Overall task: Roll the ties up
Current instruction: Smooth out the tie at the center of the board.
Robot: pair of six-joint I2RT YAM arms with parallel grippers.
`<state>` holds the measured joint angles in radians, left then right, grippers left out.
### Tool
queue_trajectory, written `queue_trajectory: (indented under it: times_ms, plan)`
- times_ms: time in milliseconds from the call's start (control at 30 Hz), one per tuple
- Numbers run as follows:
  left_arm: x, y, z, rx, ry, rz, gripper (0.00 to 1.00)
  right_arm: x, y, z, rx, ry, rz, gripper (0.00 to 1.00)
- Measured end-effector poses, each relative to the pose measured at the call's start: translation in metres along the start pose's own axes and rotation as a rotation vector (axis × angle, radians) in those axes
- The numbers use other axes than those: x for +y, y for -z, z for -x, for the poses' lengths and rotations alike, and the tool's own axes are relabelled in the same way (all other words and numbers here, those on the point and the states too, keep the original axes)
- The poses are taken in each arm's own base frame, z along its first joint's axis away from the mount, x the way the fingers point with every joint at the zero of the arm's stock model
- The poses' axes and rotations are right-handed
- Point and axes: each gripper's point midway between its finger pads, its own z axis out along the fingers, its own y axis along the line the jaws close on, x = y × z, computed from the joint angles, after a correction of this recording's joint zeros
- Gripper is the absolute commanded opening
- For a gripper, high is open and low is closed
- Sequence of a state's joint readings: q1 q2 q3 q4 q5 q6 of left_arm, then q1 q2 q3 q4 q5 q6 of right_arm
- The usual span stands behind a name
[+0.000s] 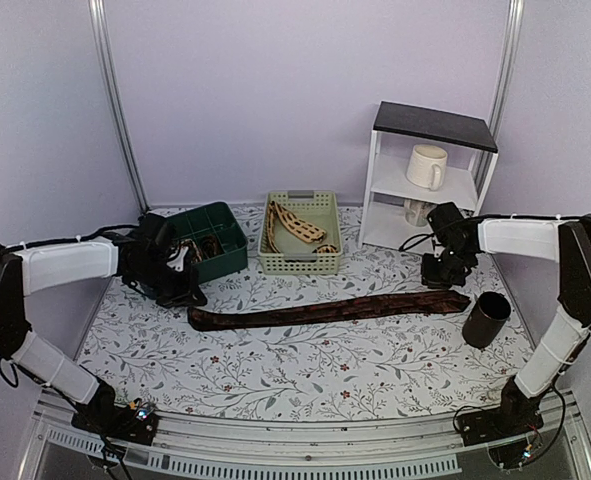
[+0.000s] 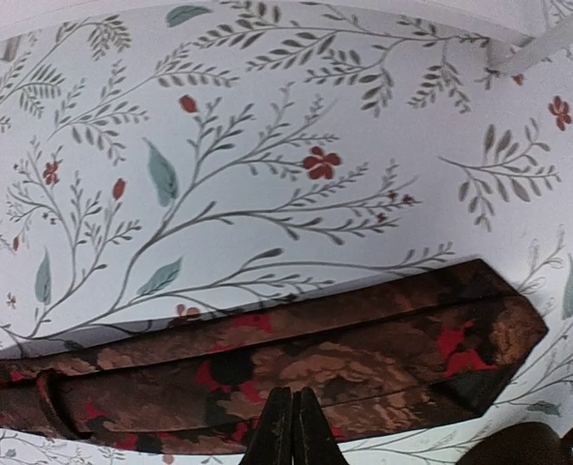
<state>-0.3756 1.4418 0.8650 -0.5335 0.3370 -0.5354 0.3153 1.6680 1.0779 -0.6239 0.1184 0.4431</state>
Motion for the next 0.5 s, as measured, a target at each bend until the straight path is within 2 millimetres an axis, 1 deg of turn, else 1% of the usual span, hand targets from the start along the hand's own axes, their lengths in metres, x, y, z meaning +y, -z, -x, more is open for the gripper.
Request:
queue_trajectory:
  times_ms: [67, 167, 233, 333, 400, 433, 500]
  plan:
    - [0.002, -0.003, 0.0, 0.007, 0.001, 0.006, 0.0, 0.011, -0.003, -0.003, 0.009, 0.003, 0.031, 0.02]
    - [0.013, -0.013, -0.007, 0.035, 0.009, 0.045, 0.0, 0.015, -0.014, -0.009, 0.031, 0.006, 0.033, 0.02]
    - [0.026, -0.018, -0.018, 0.056, 0.019, 0.085, 0.0, 0.011, -0.022, -0.016, 0.046, 0.007, 0.017, 0.02]
    - [0.049, -0.025, -0.04, 0.097, 0.037, 0.152, 0.0, -0.001, -0.032, -0.032, 0.083, 0.014, -0.025, 0.02]
    - [0.062, -0.029, -0.053, 0.121, 0.047, 0.194, 0.0, -0.002, -0.033, -0.03, 0.069, 0.017, -0.034, 0.02]
    - [0.067, -0.03, -0.056, 0.131, 0.052, 0.21, 0.0, -0.003, -0.034, -0.03, 0.065, 0.02, -0.035, 0.02]
    - [0.069, -0.031, -0.052, 0.113, 0.053, 0.221, 0.0, -0.004, -0.035, -0.028, 0.053, 0.023, -0.04, 0.02]
